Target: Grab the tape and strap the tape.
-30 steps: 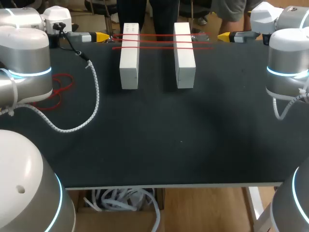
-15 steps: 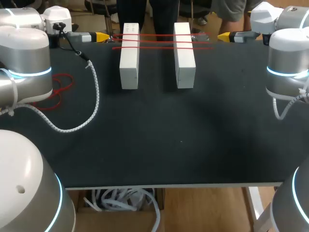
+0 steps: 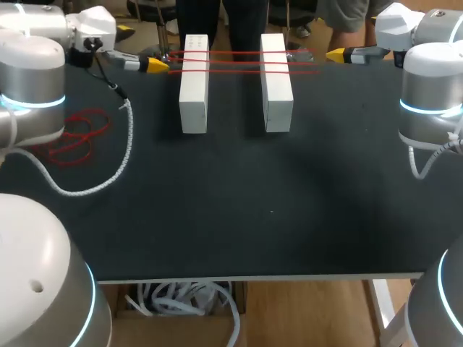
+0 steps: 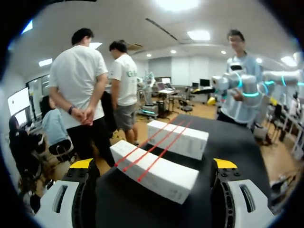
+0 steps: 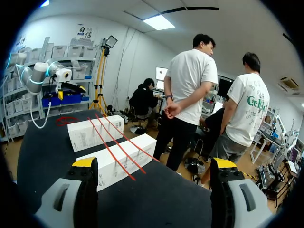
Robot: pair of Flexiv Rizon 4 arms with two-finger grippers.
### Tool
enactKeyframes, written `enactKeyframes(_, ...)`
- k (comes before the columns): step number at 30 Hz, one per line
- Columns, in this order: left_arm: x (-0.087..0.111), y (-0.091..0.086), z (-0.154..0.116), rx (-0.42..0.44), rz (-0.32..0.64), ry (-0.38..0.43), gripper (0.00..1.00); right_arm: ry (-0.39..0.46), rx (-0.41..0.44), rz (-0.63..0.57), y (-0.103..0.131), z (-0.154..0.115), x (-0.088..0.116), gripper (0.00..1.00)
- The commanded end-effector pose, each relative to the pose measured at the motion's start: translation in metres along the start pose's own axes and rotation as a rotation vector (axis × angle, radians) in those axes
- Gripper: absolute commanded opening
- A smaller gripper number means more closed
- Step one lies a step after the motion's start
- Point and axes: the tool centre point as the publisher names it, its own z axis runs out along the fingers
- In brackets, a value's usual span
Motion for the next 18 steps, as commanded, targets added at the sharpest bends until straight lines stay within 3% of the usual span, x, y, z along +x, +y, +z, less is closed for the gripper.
enactKeyframes(1, -0.011, -0.002, 0.008, -0.106, 0.277, 0.307, 1.0, 0.001, 0.0, 0.0, 0.0, -0.001, 0.0, 1.0)
enactKeyframes(9, -0.011, -0.002, 0.008, -0.106, 0.277, 0.307, 1.0, 0.001, 0.0, 0.0, 0.0, -0.001, 0.0, 1.0)
enactKeyframes(16, -0.017, 0.005, 0.024, -0.023, 0.35, 0.386, 1.0, 0.001, 0.0, 0.0, 0.0, -0.001, 0.0, 1.0)
enactKeyframes(17, -0.018, 0.006, 0.027, -0.011, 0.36, 0.388, 0.94, 0.001, 0.0, 0.0, 0.0, -0.001, 0.0, 1.0)
enactKeyframes(18, -0.018, 0.008, 0.029, -0.002, 0.354, 0.397, 0.78, 0.001, 0.0, 0.0, 0.0, -0.001, 0.0, 1.0)
